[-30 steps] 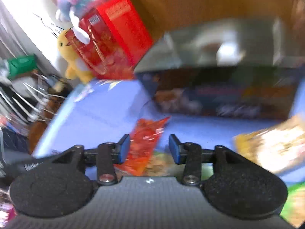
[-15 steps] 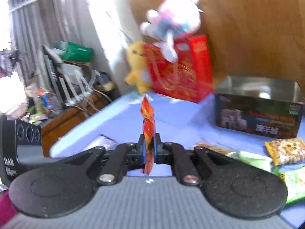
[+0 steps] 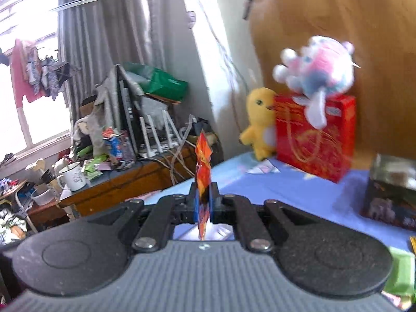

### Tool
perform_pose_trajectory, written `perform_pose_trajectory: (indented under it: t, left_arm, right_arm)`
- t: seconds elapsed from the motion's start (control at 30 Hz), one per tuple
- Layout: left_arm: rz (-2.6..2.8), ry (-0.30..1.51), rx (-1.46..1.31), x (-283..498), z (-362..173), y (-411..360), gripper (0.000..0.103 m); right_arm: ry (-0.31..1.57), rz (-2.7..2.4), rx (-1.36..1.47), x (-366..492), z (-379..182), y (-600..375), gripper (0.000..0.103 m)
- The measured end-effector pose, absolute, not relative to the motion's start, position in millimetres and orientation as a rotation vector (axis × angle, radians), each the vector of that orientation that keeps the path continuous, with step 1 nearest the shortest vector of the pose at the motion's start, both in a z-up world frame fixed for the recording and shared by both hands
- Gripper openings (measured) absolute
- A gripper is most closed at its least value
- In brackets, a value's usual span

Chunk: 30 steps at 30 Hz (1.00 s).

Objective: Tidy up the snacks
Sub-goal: 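Carry the raised orange packet toward the tin with the right tool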

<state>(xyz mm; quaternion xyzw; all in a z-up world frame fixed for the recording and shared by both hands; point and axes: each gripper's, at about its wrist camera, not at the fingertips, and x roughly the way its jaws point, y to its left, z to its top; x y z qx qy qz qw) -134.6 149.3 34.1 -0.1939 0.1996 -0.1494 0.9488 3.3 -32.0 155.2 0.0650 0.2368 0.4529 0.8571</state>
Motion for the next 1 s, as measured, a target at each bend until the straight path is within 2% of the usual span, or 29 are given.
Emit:
perform_pose_trajectory:
  t: [0.5,0.77,0.83,1.0]
  left_arm:
    - [-0.282,0.403,-0.440,-138.9,30.9,166.2,0.013]
    - [-0.338,0.449,-0.394,-110.6,37.6,138.9,0.013]
    - [-0.364,0.456,-0.375,-101.9,39.3,126.3,0.019]
    - [-0.405,0.478,-0.318,-89.4,39.3,94.6,0.020]
  right_arm:
    - [0.471,1.040,0.148,-15.6,168.0,-20.6,0.010]
    - [0.461,0.948,0.231,-0.2,158.7,-72.5,0.010]
    - [0.476,0.921,0.262,5.6,153.9,-90.6,0.010]
    - [0.470,0.946,0.295,19.4,165.3,-98.4,0.010]
